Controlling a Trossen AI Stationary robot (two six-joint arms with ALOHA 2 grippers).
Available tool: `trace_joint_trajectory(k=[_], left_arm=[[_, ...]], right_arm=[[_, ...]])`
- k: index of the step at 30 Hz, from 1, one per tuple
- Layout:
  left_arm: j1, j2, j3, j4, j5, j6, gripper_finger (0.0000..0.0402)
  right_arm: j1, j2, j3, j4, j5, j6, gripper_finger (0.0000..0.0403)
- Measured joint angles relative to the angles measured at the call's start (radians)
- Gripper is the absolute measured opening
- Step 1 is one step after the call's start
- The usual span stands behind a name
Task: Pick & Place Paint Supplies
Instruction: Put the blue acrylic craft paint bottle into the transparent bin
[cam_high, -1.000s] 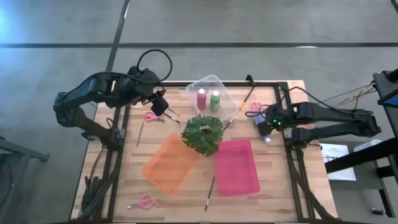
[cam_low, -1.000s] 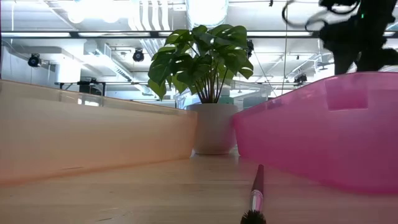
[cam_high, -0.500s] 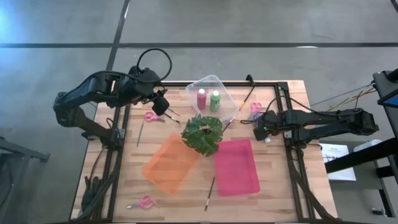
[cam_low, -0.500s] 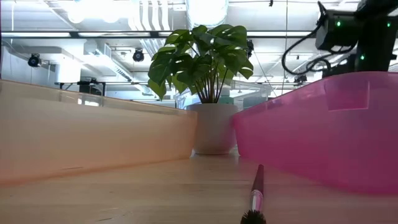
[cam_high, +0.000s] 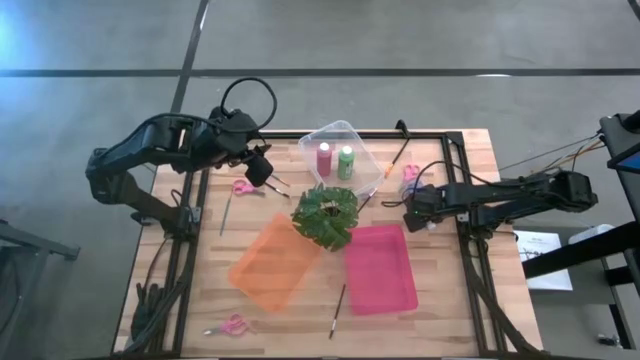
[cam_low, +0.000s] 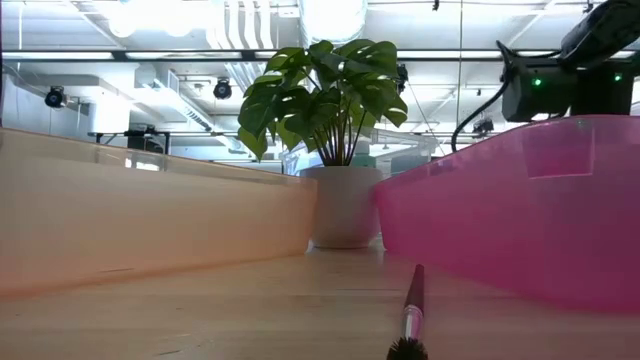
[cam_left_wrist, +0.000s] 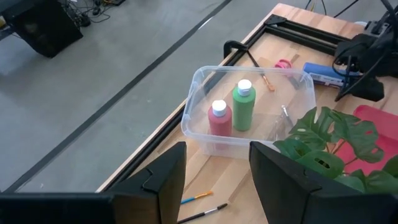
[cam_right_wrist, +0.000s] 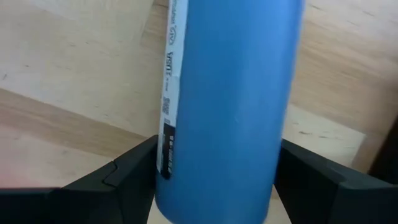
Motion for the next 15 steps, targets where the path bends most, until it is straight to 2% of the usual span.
trace_joint_trajectory(k=[6,15], left_arm=[[0.000,0.000,0.000,0.000,0.000,0.000,0.0181],[0.000,0.000,0.000,0.000,0.000,0.016,0.0181]], right_arm=[[0.000,-0.016,0.021,0.009,0.011,-0.012,0.0268],[0.000,-0.049,0.025,0.007,0.020,-0.016,0.0195]])
